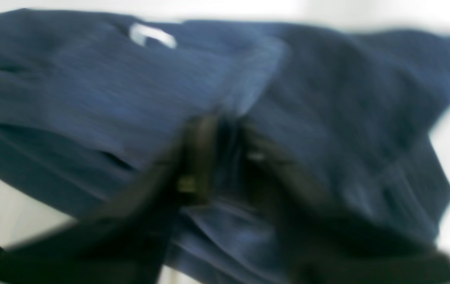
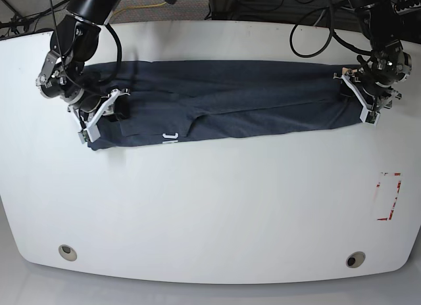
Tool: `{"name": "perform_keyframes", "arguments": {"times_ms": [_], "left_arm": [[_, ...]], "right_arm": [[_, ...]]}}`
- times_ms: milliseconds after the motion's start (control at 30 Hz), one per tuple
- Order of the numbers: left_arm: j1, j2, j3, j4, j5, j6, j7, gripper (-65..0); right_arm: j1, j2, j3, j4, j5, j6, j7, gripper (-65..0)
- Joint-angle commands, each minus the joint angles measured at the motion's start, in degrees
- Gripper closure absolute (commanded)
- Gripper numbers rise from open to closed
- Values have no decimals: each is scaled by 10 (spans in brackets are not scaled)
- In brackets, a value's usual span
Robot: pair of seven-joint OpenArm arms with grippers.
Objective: Fold the T-shirt properly
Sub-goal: 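Regrasp the folded strip's end with the right gripper and tuck it in, then move the left gripper to the strip's middle and grasp it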
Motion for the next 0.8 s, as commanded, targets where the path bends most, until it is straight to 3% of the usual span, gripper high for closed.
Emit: {"name": "perform_keyframes", "arguments": {"times_ms": [0, 100, 300, 467, 567, 700, 767], "left_arm": [[-3, -7, -1, 6, 7, -1, 4, -397], [-12, -7, -3, 9, 3, -3, 4, -399], [-41, -2, -51, 24, -34, -44, 16, -400], [-82, -5, -117, 31, -151, -44, 140, -404], [-103, -6, -168, 30, -199, -44, 202, -438], [-117, -6, -225, 3, -221, -44, 252, -508], [-122, -13, -227, -26, -221, -44, 262, -514]], "right_arm": [[6, 23, 18, -4, 6, 1, 10, -311], [6, 32, 31, -8, 11, 1, 10, -419], [4, 23, 37, 79, 16, 1, -20, -430], [5, 3, 37, 95, 81, 1, -46, -430], [3, -5, 34, 94, 88, 1, -49, -430], [-4, -26, 22, 63, 86, 1, -49, -430], [-4, -29, 14, 40, 86, 1, -44, -430]]}}
